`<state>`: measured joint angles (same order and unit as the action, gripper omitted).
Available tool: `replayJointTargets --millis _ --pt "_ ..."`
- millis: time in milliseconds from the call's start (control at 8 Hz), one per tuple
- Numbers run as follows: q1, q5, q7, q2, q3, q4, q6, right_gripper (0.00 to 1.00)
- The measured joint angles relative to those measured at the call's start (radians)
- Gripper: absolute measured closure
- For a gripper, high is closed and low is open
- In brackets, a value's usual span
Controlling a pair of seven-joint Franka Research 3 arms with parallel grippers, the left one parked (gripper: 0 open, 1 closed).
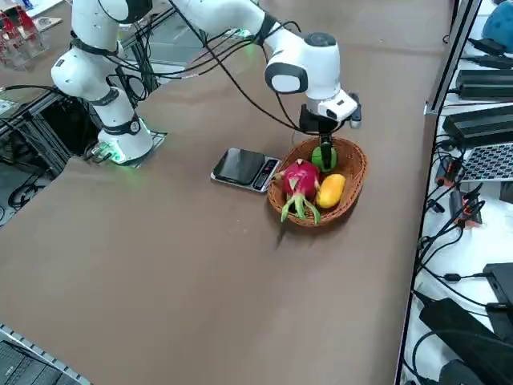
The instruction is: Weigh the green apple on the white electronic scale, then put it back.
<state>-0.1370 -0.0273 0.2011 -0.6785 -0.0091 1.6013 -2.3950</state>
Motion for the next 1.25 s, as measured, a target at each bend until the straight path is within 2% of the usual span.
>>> replayJointTargets --millis 250,375,1000,1250 --pt "0.000 0.000 0.000 0.024 -0.001 -0.040 0.050 0.00" --pt "0.001 0.000 -0.013 0.063 -0.001 -0.056 0.105 0.00" --pt "-0.002 0.000 -0.167 0.429 0.000 -0.074 0.579 0.00" --pt "-0.003 0.000 -0.181 0.552 0.000 -0.054 0.686 0.00"
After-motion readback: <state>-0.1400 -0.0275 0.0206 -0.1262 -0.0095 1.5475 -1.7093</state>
